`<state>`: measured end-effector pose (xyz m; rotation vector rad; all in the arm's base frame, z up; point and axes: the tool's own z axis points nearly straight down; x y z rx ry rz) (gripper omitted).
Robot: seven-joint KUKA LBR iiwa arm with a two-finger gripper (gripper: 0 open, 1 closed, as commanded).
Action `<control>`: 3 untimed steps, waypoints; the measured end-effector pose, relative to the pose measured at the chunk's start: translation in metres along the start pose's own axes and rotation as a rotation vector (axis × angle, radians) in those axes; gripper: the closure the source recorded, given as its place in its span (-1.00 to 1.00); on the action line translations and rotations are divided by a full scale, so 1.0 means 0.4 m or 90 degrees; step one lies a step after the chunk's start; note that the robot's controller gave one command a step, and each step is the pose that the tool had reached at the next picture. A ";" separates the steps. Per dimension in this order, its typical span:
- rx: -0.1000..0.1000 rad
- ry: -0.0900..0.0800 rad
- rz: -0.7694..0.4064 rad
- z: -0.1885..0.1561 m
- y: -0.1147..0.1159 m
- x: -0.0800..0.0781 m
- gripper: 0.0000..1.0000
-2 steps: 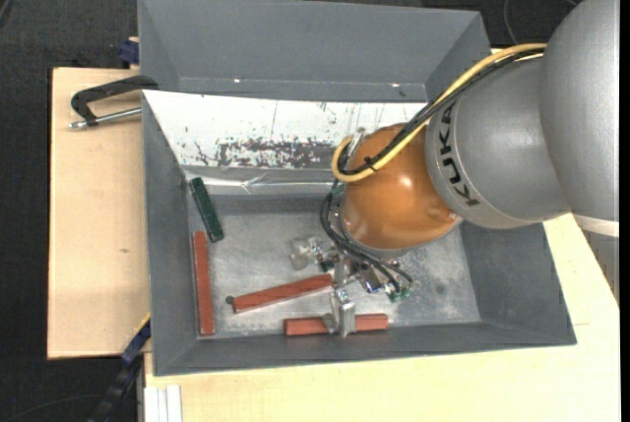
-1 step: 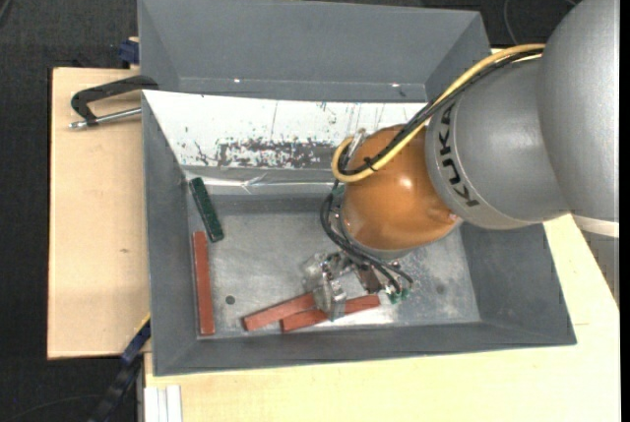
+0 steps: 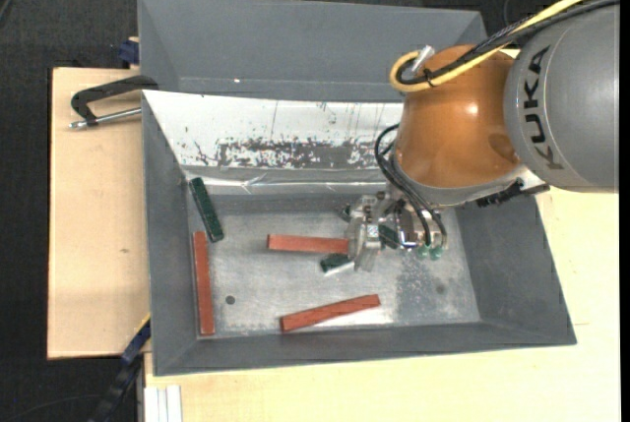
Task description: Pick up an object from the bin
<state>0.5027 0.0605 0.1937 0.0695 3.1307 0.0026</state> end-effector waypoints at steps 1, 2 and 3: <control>0.000 -0.002 -0.042 -0.148 0.018 -0.031 1.00; -0.001 0.007 -0.028 0.030 0.197 -0.108 1.00; -0.002 -0.005 -0.012 -0.189 0.196 -0.220 1.00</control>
Offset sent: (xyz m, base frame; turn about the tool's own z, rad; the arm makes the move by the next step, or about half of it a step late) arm 0.0096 0.0052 0.0549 -0.0652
